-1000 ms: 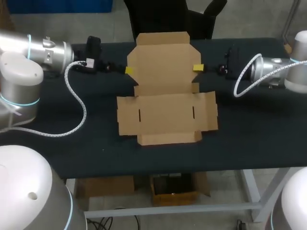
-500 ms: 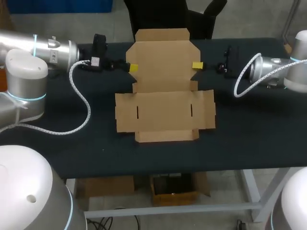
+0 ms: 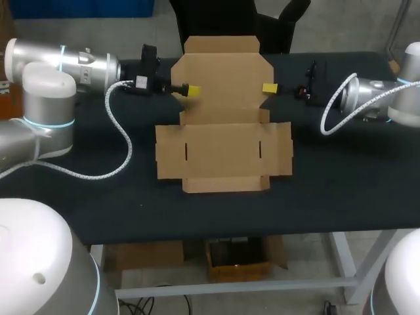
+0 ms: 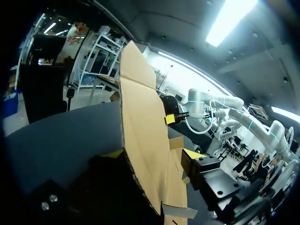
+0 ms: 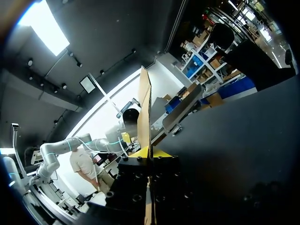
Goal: Assemble the packaging by folding the flat box into shape, placing the metal phone stand inside, and closing the box properly
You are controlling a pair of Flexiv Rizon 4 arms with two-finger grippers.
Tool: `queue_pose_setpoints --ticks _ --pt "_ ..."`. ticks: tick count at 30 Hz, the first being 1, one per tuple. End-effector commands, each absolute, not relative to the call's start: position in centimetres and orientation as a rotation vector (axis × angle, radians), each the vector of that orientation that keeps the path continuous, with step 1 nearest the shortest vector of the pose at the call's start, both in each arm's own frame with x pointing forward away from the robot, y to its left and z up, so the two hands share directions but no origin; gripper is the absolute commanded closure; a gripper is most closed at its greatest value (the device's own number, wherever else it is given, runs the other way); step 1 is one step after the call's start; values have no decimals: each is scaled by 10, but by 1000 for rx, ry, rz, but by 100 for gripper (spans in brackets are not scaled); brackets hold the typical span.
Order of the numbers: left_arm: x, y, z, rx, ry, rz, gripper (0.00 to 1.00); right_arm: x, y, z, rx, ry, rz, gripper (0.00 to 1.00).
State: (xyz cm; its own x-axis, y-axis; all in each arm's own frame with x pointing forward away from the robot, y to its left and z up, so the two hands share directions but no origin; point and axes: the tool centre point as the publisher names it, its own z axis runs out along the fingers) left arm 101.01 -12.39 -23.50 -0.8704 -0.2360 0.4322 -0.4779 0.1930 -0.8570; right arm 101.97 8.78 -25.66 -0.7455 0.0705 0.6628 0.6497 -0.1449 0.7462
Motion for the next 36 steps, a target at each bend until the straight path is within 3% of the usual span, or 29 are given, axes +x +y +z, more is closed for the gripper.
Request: queue_pose_setpoints --ticks 1,5,16,22,36 --pt "1018 -131 -237 647 -2243 1736 28 1023 87 -258 -785 -1718 -1953 100" --pt "1017 -137 -236 627 -2239 1738 41 1023 88 -257 -772 -1720 -1959 100" --pt "1016 -145 -235 593 -2224 1754 48 1024 90 -255 -753 -1718 -1967 100" --pt "1016 -146 -234 583 -2222 1758 59 1023 90 -254 -746 -1716 -1976 100" --pt "1015 -145 -234 576 -2214 1768 61 1020 87 -252 -734 -1715 -1995 100"
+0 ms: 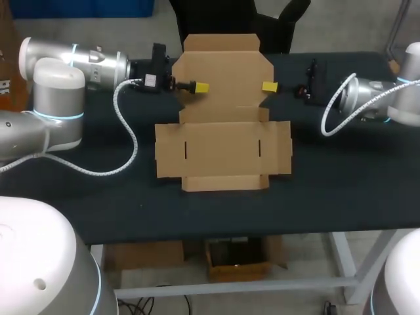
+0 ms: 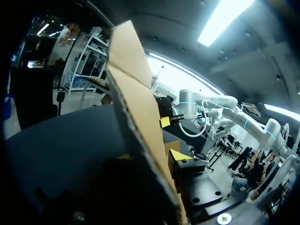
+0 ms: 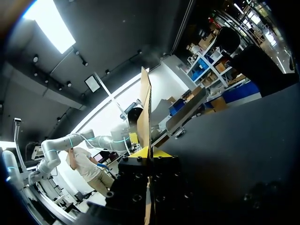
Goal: Assemble the packaging by folding the flat box into shape, placing the metal phone stand inside, and closing the box properly
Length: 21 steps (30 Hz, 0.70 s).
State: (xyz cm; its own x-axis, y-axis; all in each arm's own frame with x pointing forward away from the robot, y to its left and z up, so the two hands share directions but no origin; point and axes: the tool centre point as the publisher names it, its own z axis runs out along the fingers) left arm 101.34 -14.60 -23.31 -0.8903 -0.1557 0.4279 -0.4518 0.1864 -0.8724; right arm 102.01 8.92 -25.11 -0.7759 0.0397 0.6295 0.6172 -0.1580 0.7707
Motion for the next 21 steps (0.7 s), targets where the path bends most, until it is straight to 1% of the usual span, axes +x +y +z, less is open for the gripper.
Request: queue_pose_setpoints --ticks 1,4,5,7,9,14,16,21 --pt "1015 -144 -234 576 -2215 1768 62 1020 87 -252 -734 -1714 -1996 100" --pt "1015 -144 -234 577 -2215 1770 64 1020 86 -252 -733 -1714 -1999 100" --pt "1015 -143 -234 577 -2214 1770 67 1020 86 -252 -732 -1714 -2000 100" --pt "1015 -143 -234 578 -2214 1772 80 1020 86 -252 -730 -1714 -2002 100" --pt "1015 -143 -234 577 -2214 1773 89 1019 86 -252 -729 -1715 -2003 100" --pt "1015 -142 -233 569 -2212 1777 94 1019 86 -251 -728 -1714 -2009 100" --pt "1015 -141 -233 567 -2210 1779 100 1019 85 -251 -726 -1713 -2011 100" --pt "1016 -140 -233 557 -2207 1781 100 1018 85 -251 -723 -1712 -2014 100"
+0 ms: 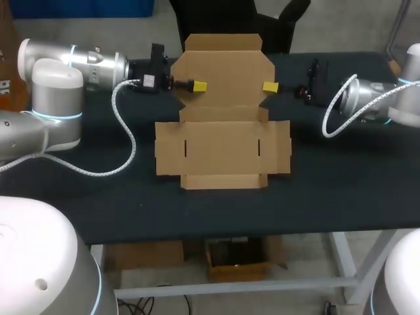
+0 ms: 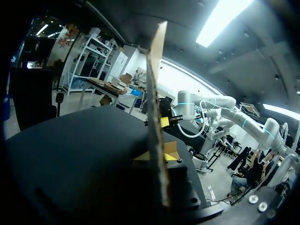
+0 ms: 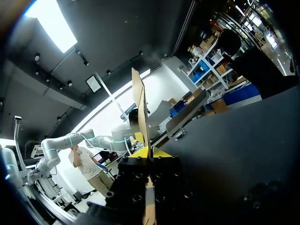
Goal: Assemble the packaging by folding the flat box into shape, placing the metal phone stand inside, and closing the box properly
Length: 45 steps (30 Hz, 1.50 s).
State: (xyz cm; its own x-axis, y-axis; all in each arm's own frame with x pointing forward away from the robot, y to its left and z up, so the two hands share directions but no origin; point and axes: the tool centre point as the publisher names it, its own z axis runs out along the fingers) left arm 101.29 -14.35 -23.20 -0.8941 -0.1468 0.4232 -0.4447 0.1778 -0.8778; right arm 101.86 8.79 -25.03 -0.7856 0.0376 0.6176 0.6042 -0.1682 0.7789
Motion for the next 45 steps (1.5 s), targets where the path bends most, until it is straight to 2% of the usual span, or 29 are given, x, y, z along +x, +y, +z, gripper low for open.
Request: queue_pose_setpoints --ticks 1,8,10,11,15,17,28,32,35,37,45 --pt "1016 -140 -233 555 -2207 1781 100 1018 85 -251 -722 -1711 -2015 100" --pt "1016 -139 -232 544 -2210 1772 100 1018 84 -249 -721 -1712 -2016 100" --pt "1017 -139 -232 542 -2209 1767 100 1018 83 -248 -727 -1717 -2015 82" --pt "1017 -138 -232 541 -2209 1766 100 1017 83 -248 -731 -1720 -2014 77" --pt "1018 -137 -230 535 -2210 1760 100 1015 80 -245 -764 -1751 -2006 64" --pt "1019 -137 -229 529 -2213 1758 100 1013 77 -243 -791 -1770 -1999 62" --pt "1032 -136 -218 498 -2227 1778 100 989 49 -235 -959 -1848 -2002 69" --pt "1038 -139 -212 482 -2227 1789 100 979 42 -231 -1012 -1878 -2003 79" --pt "1044 -140 -209 473 -2228 1798 100 971 37 -228 -1048 -1902 -2003 96" --pt "1047 -140 -208 466 -2221 1810 100 965 33 -227 -1075 -1918 -2002 100" --pt "1057 -145 -198 416 -2207 1844 100 944 19 -224 -1159 -1983 -1993 100"
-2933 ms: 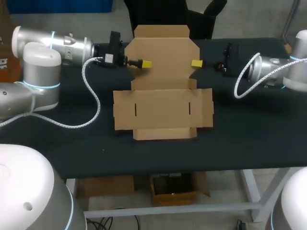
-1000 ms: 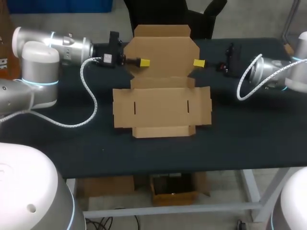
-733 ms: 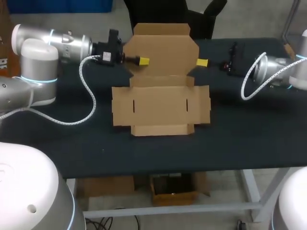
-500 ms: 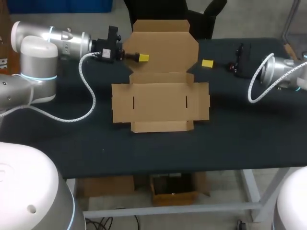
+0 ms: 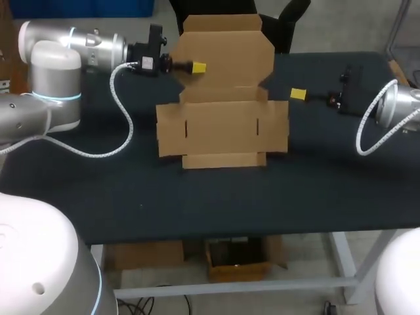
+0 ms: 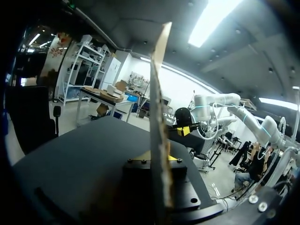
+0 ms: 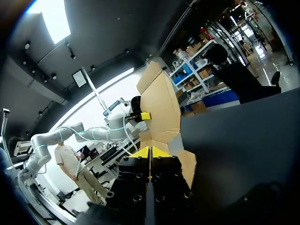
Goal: Assemble the packaging by folding the flat box into shape, placing the metal phone stand inside, and closing the box properly
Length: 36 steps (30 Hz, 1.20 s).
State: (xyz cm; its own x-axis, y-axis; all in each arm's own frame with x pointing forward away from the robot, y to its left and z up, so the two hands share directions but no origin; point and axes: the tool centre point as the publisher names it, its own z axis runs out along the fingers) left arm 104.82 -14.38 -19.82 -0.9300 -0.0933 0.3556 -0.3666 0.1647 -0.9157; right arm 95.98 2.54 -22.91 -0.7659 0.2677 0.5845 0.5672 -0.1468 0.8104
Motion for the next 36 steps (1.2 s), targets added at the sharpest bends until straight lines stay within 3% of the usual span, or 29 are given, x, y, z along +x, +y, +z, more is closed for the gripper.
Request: queue_pose_setpoints --ticks 1,36 --pt "1058 -146 -197 412 -2206 1847 100 941 18 -224 -1171 -1991 -1990 100" --pt "1065 -160 -183 357 -2194 1898 100 865 22 -271 -1465 -2277 -1861 100"
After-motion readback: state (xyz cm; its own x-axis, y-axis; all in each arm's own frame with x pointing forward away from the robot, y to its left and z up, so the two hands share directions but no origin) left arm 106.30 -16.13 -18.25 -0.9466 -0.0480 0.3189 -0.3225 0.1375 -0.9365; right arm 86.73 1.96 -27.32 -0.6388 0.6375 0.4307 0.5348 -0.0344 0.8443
